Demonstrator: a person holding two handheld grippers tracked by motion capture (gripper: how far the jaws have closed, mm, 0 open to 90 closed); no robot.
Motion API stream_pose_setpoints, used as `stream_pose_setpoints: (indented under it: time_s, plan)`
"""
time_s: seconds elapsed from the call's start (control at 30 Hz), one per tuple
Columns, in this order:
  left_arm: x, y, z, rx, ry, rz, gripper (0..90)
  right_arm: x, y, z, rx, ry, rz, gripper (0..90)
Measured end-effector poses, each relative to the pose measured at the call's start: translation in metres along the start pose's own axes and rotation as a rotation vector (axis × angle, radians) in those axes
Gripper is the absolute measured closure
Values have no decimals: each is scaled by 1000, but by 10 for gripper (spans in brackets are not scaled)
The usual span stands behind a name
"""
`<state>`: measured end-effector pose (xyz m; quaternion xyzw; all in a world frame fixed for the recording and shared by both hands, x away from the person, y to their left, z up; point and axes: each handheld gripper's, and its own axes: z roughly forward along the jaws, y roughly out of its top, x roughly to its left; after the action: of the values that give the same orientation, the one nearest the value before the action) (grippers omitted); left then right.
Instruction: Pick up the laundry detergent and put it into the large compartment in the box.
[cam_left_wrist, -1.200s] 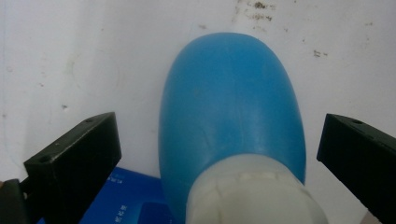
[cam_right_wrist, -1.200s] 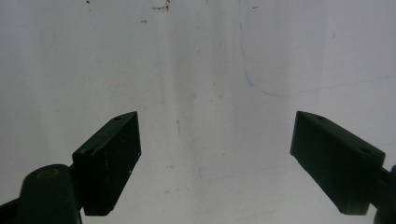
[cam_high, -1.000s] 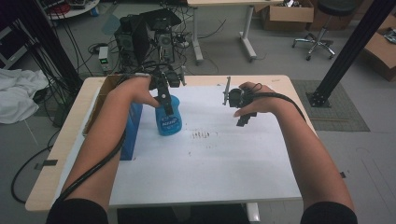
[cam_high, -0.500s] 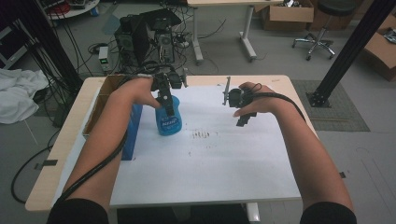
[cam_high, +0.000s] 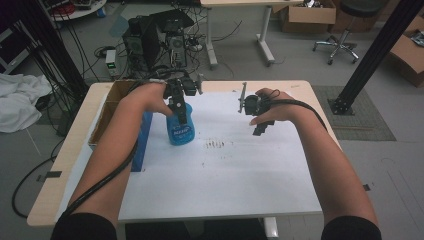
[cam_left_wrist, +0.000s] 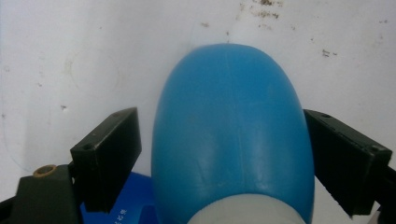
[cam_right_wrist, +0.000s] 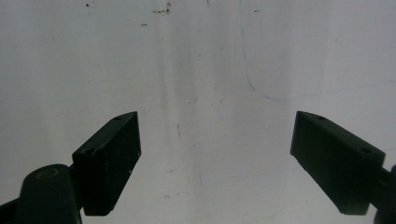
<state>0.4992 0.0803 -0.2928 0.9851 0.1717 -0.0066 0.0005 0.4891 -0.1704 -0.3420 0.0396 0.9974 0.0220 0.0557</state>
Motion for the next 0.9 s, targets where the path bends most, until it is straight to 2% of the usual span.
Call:
stream_pose_setpoints:
  time_s: [0.4, 0.9]
  plan:
    - [-2, 0, 0, 7, -2, -2, 242, 0, 1, 0, -6, -2, 0, 165]
    - [-4, 1, 0, 5, 4, -8, 303, 1, 2, 1, -10, -2, -3, 165]
